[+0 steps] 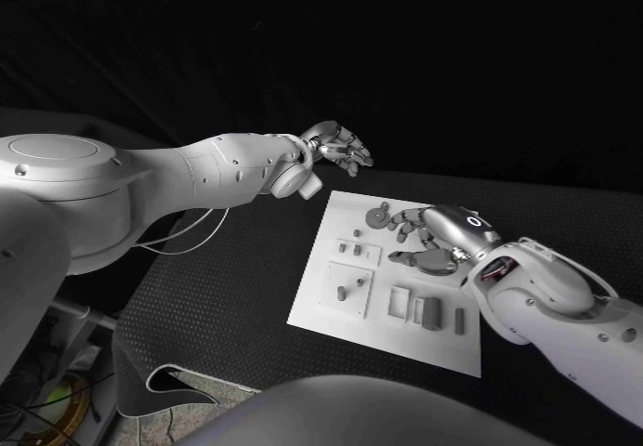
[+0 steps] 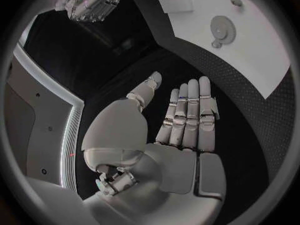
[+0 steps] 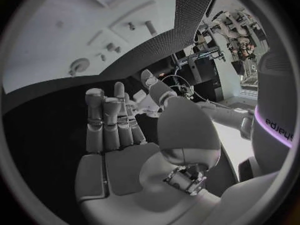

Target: Assemble the parts on the task board

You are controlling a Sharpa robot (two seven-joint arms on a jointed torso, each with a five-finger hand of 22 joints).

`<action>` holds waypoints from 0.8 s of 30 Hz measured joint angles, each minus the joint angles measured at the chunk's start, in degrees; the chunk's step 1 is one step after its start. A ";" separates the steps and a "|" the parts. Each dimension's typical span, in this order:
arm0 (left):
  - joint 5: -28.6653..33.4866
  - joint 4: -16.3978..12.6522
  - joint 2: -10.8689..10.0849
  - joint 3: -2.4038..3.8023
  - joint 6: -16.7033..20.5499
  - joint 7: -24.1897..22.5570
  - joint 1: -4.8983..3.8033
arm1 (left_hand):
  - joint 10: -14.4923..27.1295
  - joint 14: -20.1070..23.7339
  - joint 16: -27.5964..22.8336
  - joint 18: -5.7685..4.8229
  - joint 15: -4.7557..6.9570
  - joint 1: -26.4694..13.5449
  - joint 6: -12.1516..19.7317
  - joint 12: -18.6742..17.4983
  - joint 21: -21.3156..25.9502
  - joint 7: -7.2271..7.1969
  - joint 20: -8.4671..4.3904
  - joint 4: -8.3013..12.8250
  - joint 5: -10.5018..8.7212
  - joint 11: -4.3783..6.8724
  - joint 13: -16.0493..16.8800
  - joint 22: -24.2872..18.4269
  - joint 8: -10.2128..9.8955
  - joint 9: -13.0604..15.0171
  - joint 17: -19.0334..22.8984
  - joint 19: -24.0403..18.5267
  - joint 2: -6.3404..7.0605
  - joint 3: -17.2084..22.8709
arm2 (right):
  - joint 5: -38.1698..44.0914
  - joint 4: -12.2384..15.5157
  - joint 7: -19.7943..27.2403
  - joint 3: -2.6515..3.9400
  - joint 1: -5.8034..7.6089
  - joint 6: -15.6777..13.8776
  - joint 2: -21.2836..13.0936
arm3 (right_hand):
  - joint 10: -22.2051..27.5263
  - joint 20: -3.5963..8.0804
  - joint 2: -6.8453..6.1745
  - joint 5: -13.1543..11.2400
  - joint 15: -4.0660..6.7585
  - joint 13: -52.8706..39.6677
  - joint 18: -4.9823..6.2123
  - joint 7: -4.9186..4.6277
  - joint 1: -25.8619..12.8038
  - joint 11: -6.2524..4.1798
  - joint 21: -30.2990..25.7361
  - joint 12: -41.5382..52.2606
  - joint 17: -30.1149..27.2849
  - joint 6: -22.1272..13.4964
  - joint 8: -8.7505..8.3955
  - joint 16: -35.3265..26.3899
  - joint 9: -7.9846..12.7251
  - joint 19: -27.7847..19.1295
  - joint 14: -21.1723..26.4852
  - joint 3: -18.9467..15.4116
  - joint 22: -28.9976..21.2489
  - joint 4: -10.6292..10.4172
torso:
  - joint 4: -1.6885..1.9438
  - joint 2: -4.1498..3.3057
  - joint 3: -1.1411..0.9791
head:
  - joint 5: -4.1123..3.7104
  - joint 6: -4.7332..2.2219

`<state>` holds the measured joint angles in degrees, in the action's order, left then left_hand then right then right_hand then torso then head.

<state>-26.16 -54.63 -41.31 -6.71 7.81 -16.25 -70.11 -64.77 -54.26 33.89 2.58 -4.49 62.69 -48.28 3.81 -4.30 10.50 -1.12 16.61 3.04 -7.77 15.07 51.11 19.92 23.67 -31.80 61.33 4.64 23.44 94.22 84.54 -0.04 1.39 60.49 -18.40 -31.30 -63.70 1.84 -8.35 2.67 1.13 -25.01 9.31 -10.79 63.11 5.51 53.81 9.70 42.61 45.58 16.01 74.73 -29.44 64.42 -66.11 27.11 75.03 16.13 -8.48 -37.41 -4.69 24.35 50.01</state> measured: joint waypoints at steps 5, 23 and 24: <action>0.02 0.49 0.08 0.00 0.00 -0.05 0.42 | 0.00 0.00 0.00 0.00 0.00 -0.04 0.00 0.00 0.00 0.00 0.00 0.00 0.00 0.00 0.00 0.00 0.00 0.00 0.00 0.00 -0.04 0.00 | -4.47 -0.02 0.10 0.06 1.32 -0.06 -3.91 | -0.01 0.08 0.21 0.00 0.00 -0.06 -0.04 -0.01 -0.21 -0.01 0.00 0.00 -0.05 0.01 0.00 0.00 -0.07 0.08 0.00 0.00 0.00 0.00 | -0.82 0.47 -0.36 | -1.64 0.00; 0.06 -1.58 -0.76 -0.02 -0.04 -0.12 0.51 | 0.00 0.00 0.00 -0.01 0.00 -0.20 -0.01 0.00 0.00 0.01 0.00 0.00 0.00 0.00 -0.04 0.01 0.28 0.01 -0.23 0.00 -0.20 0.00 | -14.33 2.04 -0.34 -0.67 0.71 0.49 -13.20 | -9.62 0.30 1.06 0.00 3.19 -3.37 0.42 2.87 -5.32 -3.70 -0.21 6.08 -0.77 6.69 3.77 -0.52 -1.74 0.72 -1.55 -0.94 0.00 -3.47 | -2.91 2.31 -2.06 | -8.83 0.00; 0.06 -1.60 -0.76 -0.02 -0.05 -0.12 0.50 | 0.00 0.00 0.00 -0.01 0.00 -0.20 -0.02 0.00 0.00 0.02 0.00 0.00 0.00 0.00 -0.05 0.01 0.28 0.01 -0.23 0.00 -0.20 0.00 | -14.98 2.34 -0.74 -0.80 0.68 0.97 -13.56 | -10.66 0.51 1.10 0.00 3.62 -4.41 0.50 3.21 -5.98 -4.18 -0.21 7.27 -0.88 7.17 3.83 -0.77 -1.84 0.92 -1.94 -1.05 0.00 -3.84 | -2.98 2.40 -2.13 | -9.19 0.00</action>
<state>-26.10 -56.23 -42.07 -6.73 7.76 -16.38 -69.61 -64.77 -54.26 33.90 2.57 -4.49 62.49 -48.30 3.81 -4.30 10.52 -1.12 16.61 3.04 -7.77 15.03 51.12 20.20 23.68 -32.03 61.33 4.44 23.44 79.24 86.88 -0.79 0.58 61.17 -17.43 -44.87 -74.36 2.35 -7.25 2.67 4.75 -29.42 9.81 -7.58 57.13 1.33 53.60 16.98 41.73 52.75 19.84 73.96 -31.27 65.35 -68.04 26.06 75.03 12.29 -11.45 -35.01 -6.82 15.16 50.01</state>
